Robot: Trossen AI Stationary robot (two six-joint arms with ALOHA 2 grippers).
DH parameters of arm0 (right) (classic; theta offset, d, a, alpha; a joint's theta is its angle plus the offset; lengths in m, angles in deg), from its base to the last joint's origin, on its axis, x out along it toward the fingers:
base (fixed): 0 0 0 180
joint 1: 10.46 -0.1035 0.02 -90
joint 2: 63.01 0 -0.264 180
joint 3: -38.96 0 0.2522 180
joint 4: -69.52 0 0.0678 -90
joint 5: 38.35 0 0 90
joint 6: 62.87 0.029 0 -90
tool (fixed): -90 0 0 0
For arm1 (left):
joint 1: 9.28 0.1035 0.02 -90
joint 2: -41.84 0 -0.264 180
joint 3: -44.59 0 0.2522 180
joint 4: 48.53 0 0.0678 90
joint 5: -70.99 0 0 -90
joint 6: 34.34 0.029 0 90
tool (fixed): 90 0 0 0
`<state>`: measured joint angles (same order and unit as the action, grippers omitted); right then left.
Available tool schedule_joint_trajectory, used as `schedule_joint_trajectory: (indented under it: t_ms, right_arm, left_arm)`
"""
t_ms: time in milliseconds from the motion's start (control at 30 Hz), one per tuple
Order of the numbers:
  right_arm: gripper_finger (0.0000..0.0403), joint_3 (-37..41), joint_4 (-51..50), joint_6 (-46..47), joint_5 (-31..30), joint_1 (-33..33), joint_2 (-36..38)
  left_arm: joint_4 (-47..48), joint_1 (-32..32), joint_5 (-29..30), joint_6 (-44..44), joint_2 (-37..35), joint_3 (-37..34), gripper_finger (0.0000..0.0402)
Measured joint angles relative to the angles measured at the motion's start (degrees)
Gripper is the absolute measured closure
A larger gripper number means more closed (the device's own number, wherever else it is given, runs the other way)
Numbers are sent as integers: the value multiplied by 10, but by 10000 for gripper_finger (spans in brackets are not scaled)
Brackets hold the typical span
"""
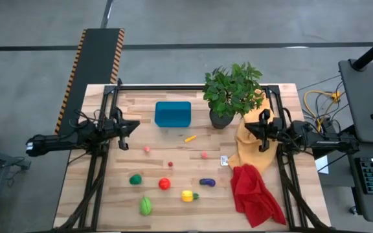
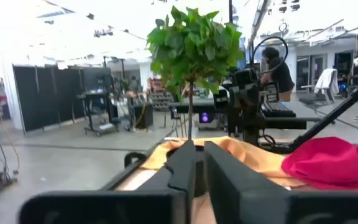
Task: Pick and placing Produce into tupperware
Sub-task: Put the right peach into the bin
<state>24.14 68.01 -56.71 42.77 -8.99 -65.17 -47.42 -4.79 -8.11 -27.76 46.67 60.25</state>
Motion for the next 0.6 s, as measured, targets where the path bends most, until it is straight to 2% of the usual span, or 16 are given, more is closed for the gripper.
schedule_joint_trajectory:
  t_ms: [200, 367, 500, 600]
  right_arm:
    - [270, 0, -13, 37, 18, -11, -65]
    - [202, 0, 43, 69, 18, -15, -152]
    - [183, -1, 134, 60, 46, -20, -210]
    - [185, -23, 147, 36, 58, -34, -239]
  left_arm:
    - [-7, 0, -1, 27, 14, 0, 283]
    - [-42, 0, -1, 30, 28, 1, 228]
    - [-84, 0, -1, 29, 38, 1, 215]
    - [-103, 0, -1, 30, 44, 1, 214]
